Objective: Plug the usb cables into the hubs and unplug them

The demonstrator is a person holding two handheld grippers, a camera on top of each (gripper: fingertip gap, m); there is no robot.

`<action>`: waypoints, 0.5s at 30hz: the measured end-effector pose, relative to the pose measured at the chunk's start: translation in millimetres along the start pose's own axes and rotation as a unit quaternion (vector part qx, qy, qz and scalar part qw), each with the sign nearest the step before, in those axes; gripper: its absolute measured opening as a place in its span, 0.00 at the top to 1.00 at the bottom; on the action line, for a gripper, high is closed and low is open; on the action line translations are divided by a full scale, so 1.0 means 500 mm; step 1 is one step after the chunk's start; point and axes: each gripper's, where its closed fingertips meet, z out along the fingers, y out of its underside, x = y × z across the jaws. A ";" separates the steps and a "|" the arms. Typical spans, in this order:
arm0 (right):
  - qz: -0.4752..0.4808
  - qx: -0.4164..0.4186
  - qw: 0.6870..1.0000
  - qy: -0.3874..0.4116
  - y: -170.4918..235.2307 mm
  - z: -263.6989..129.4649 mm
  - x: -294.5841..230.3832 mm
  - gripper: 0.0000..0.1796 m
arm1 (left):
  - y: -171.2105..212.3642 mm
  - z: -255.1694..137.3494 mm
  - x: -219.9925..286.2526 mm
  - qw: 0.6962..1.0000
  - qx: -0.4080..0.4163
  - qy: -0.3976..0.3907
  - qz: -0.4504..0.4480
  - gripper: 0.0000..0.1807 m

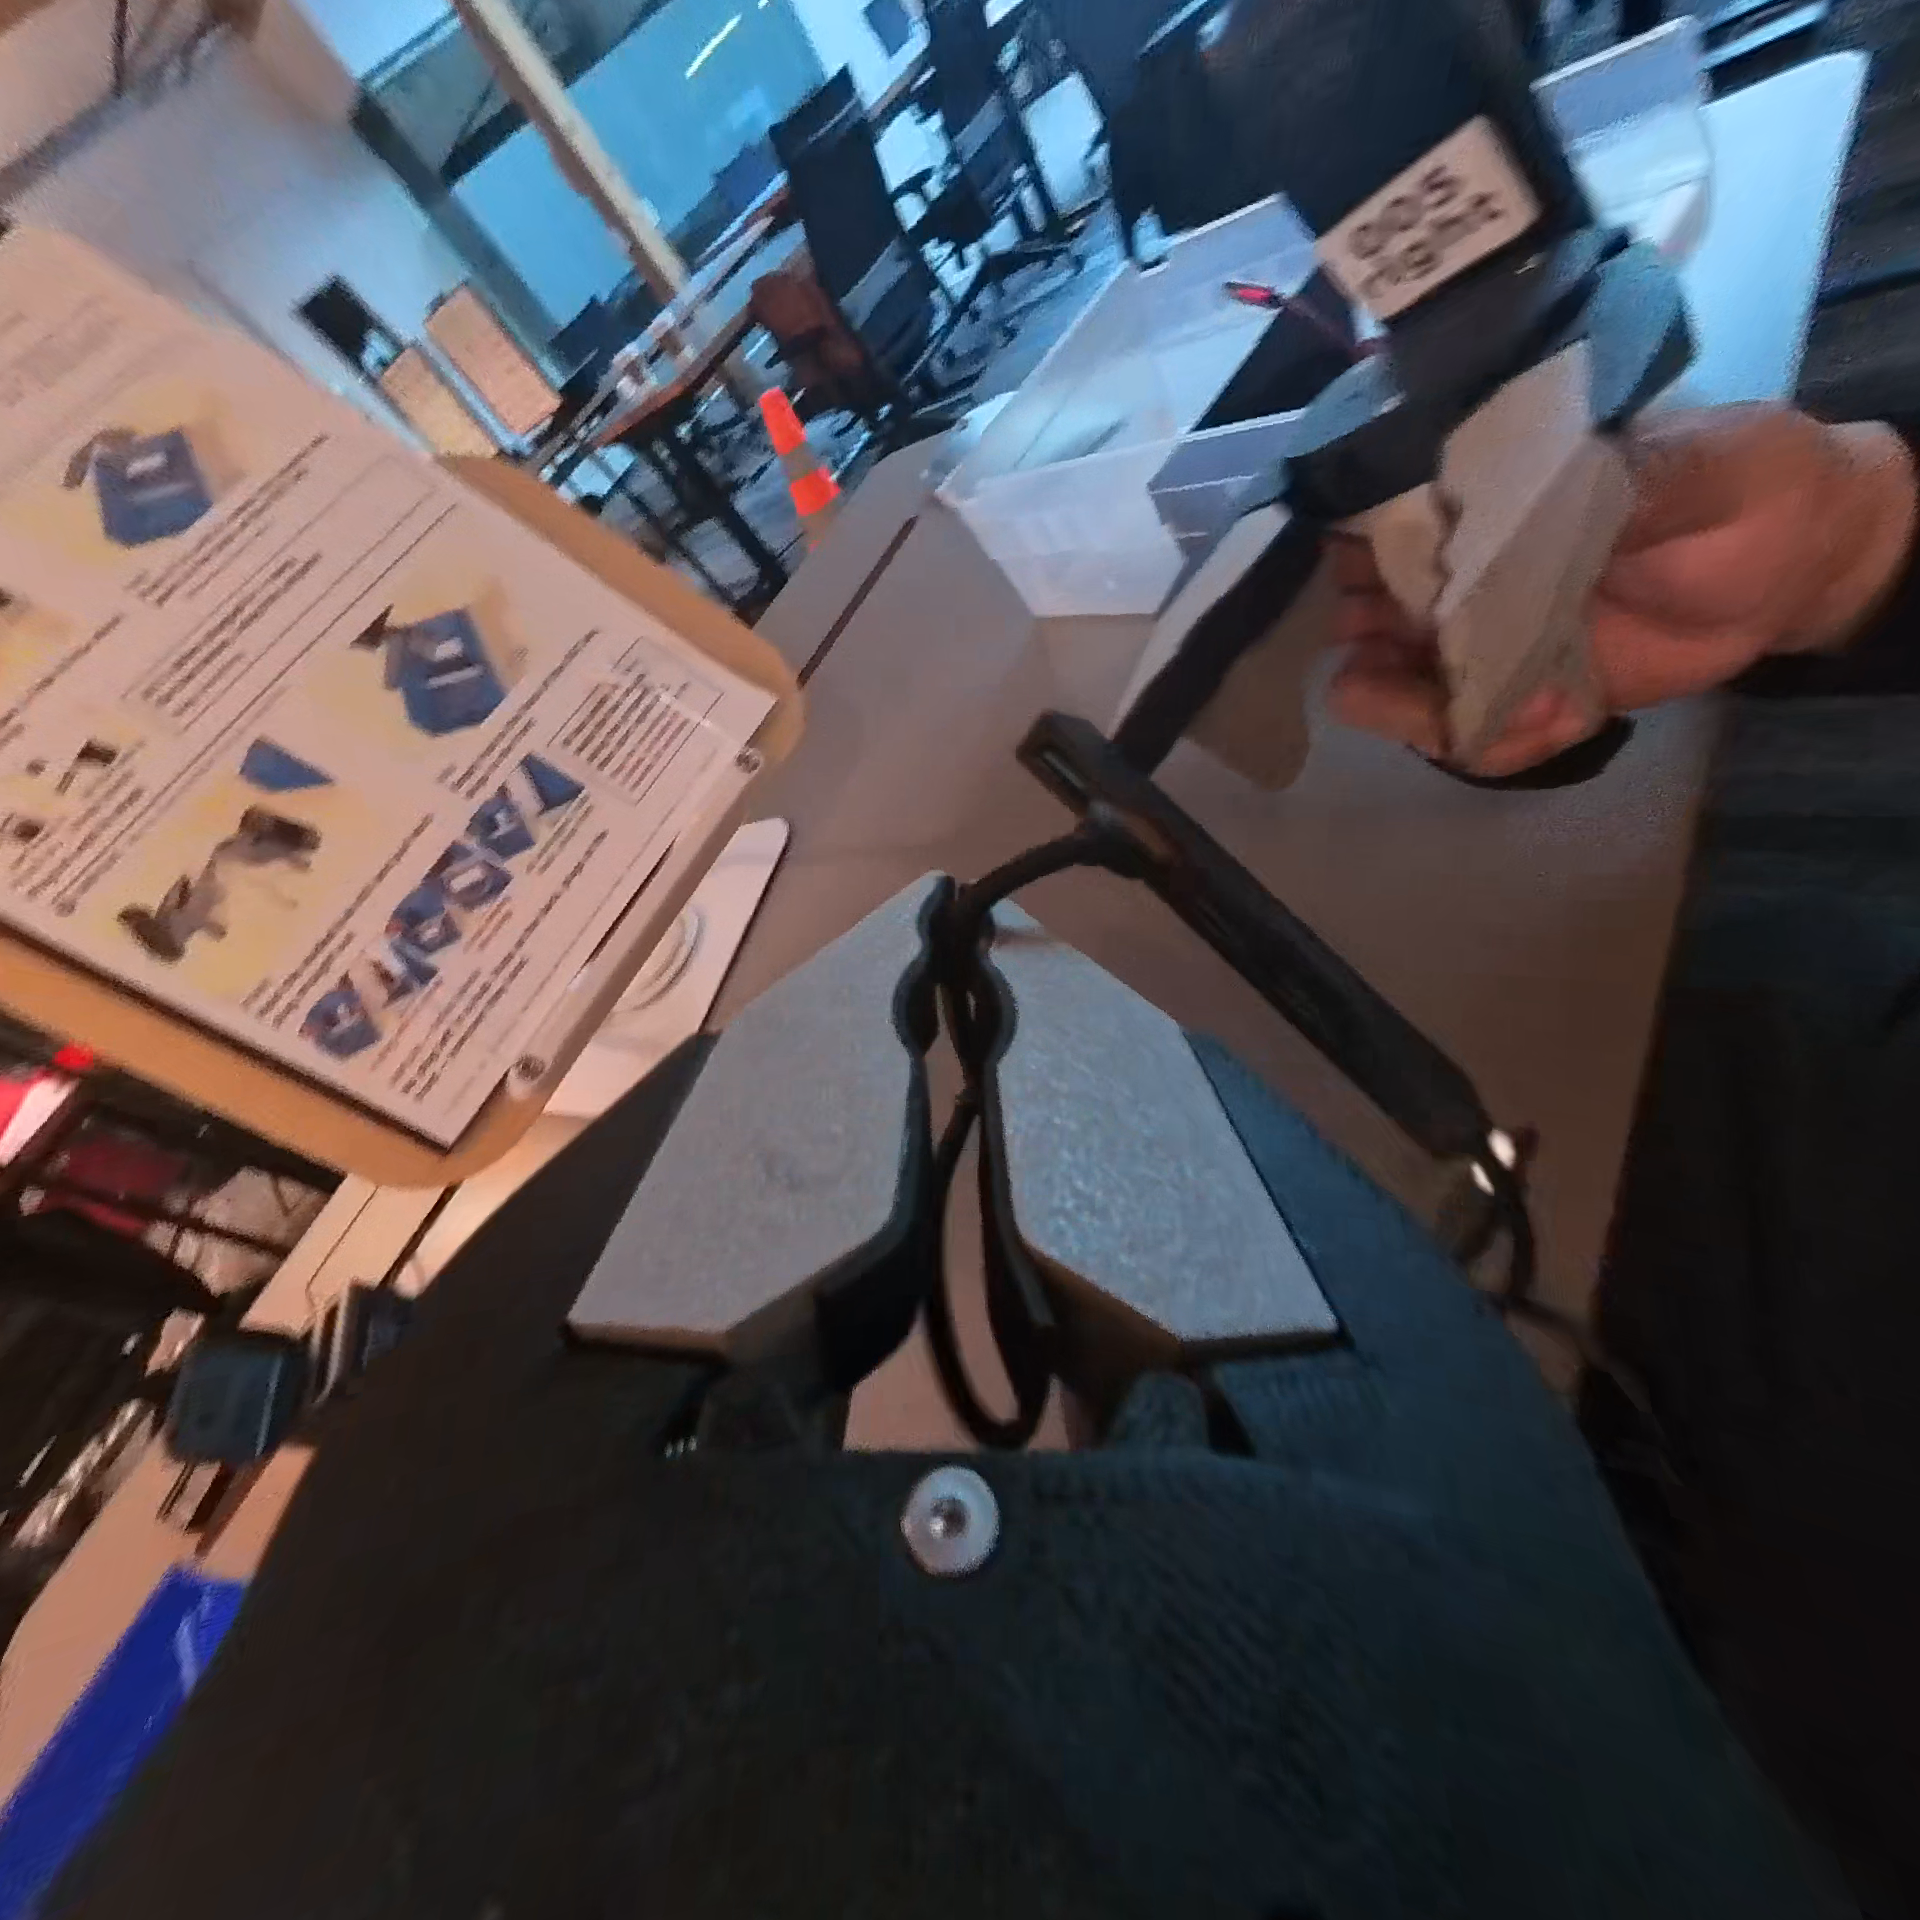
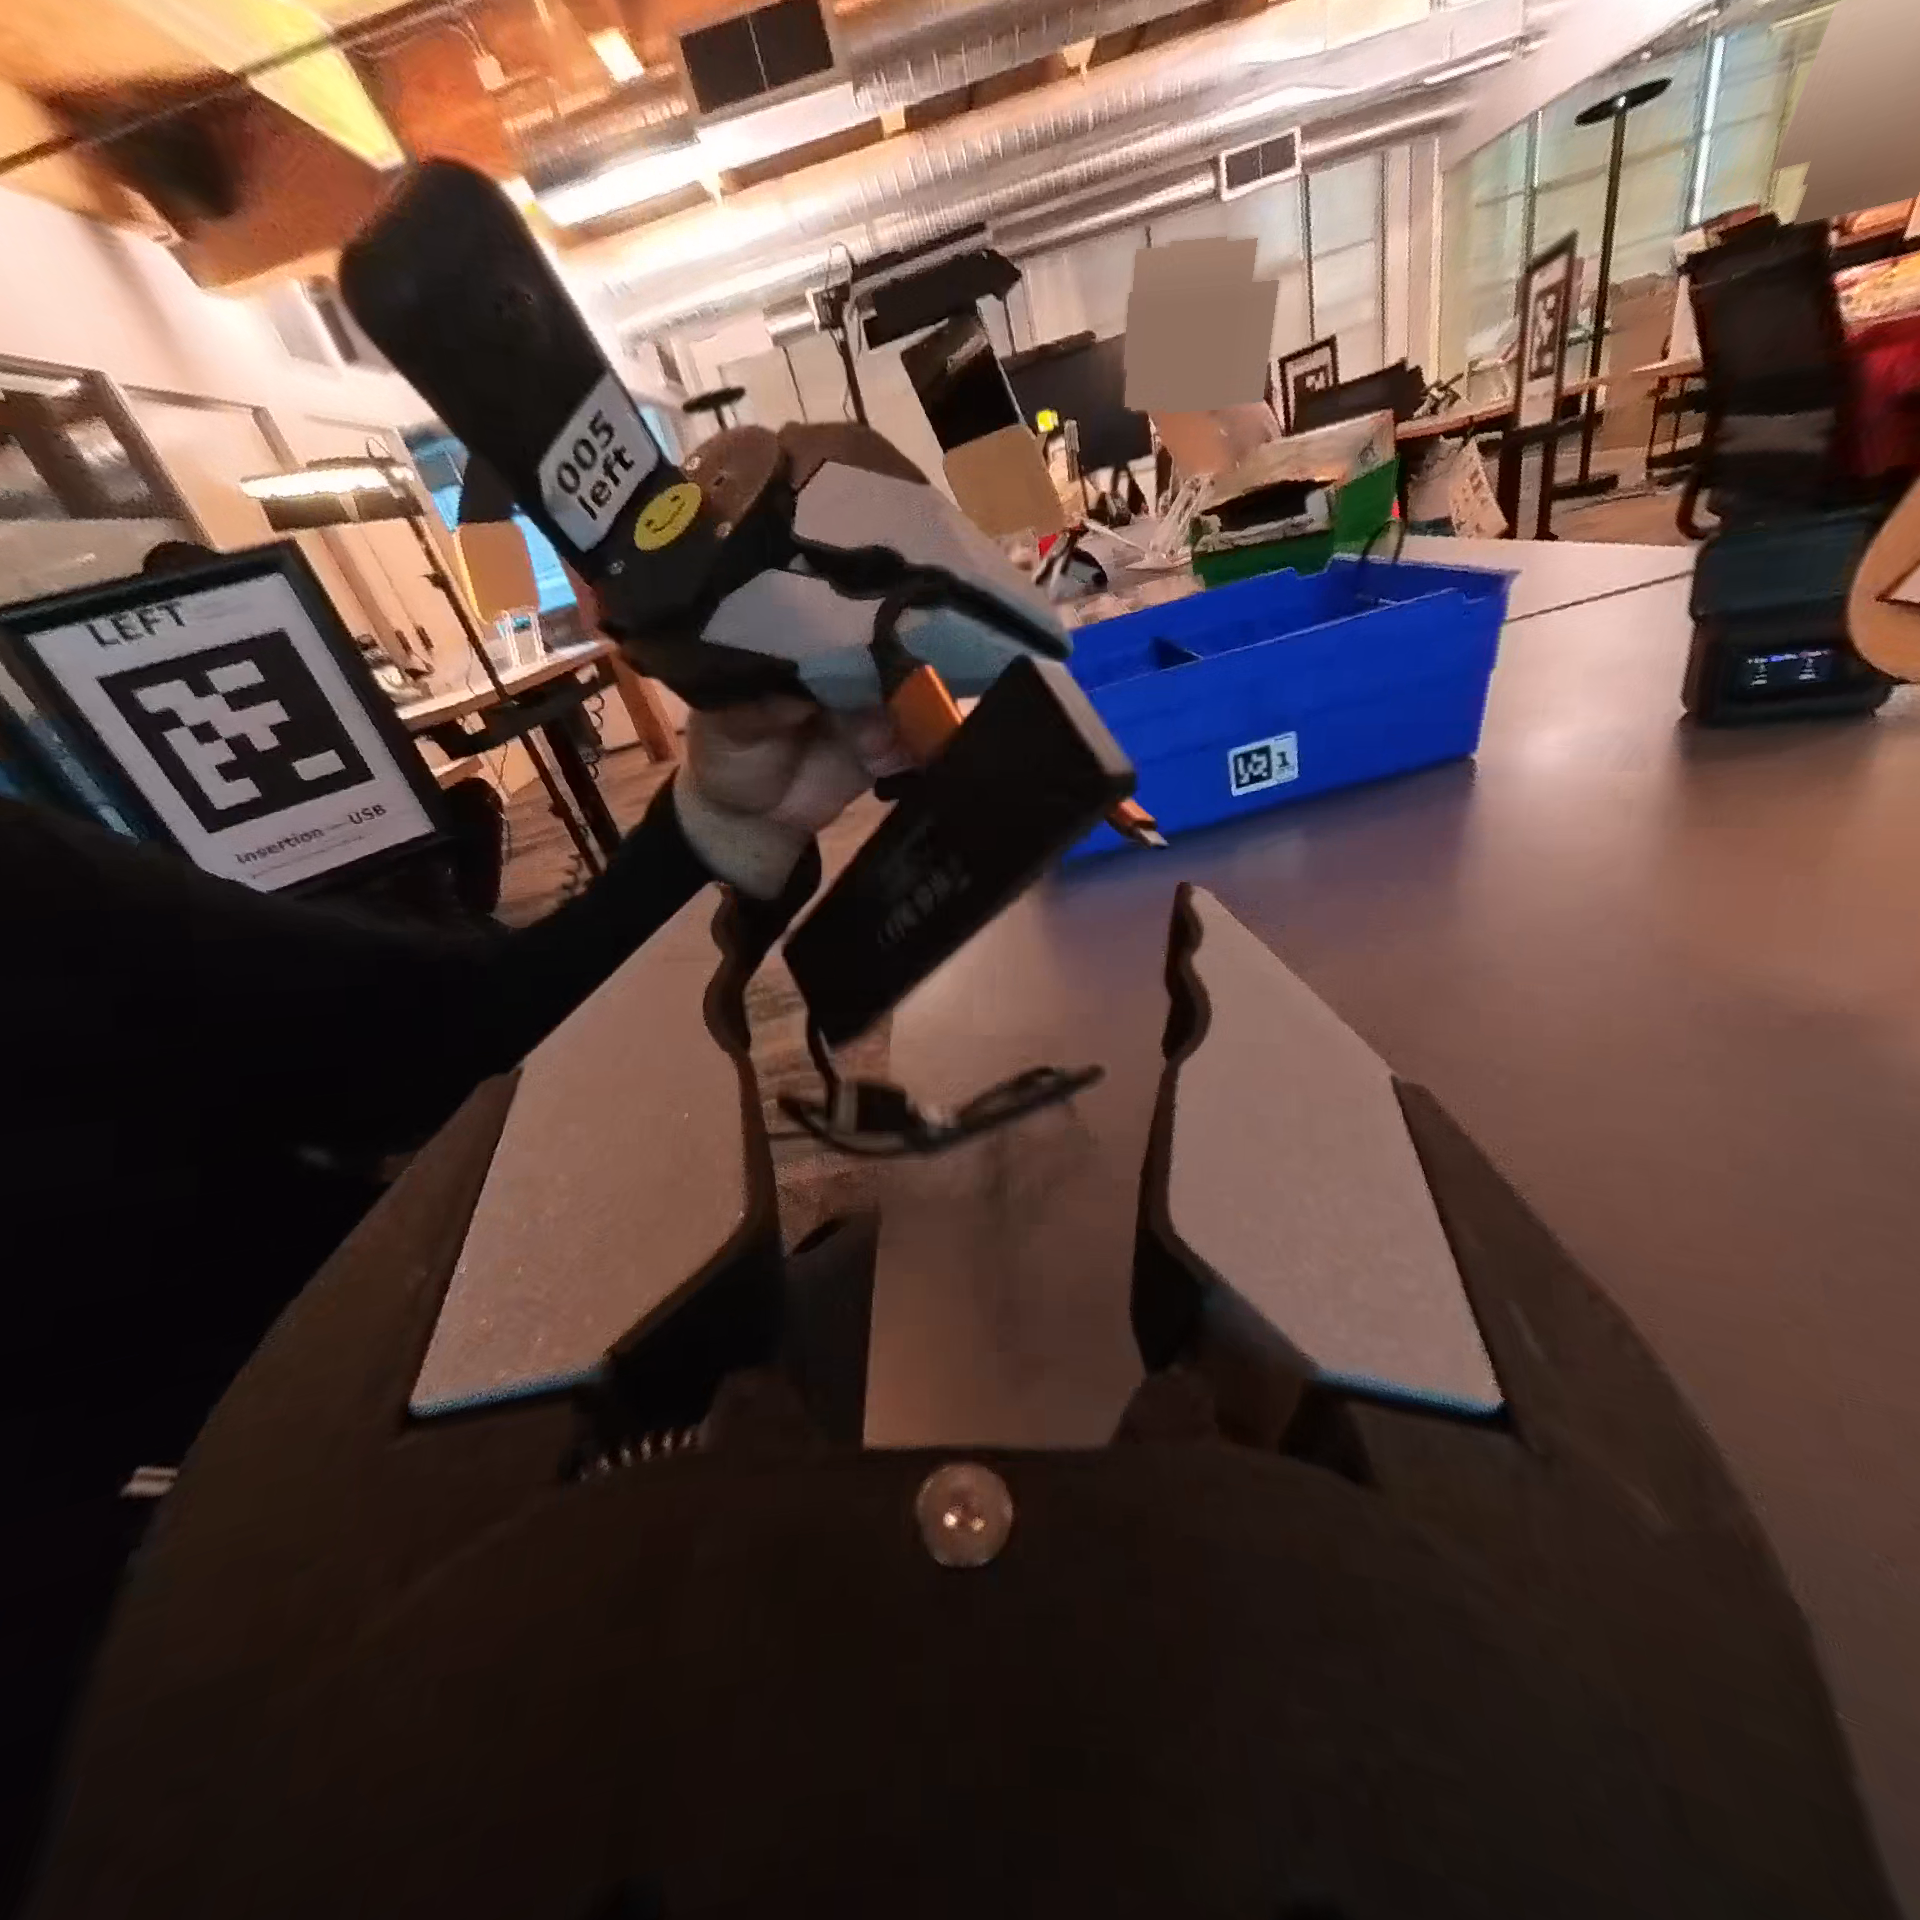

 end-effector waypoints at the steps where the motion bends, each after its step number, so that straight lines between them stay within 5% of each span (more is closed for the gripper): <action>1: 0.000 -0.013 1.000 0.005 0.006 0.010 -0.001 0.56 | -0.008 0.001 0.011 1.000 0.009 0.013 0.003 1.00; 5: 0.026 -0.031 0.999 -0.034 0.024 0.045 -0.027 0.60 | -0.025 -0.005 0.038 0.998 0.032 0.050 -0.001 1.00; 7: 0.053 -0.021 0.993 -0.104 0.024 0.055 -0.065 0.83 | -0.016 -0.001 0.031 0.999 0.018 0.043 0.000 1.00; 10: 0.072 -0.023 0.990 -0.118 0.031 0.065 -0.065 0.95 | 0.016 0.009 0.014 0.998 -0.026 0.030 -0.050 0.98; 14: 0.049 0.007 0.998 -0.037 0.009 0.051 -0.017 0.95 | 0.051 -0.014 0.024 0.959 -0.078 0.125 -0.240 0.67; 15: 0.041 0.017 0.999 -0.015 0.000 0.043 -0.007 0.96 | 0.038 -0.029 0.027 0.949 -0.056 0.154 -0.270 0.67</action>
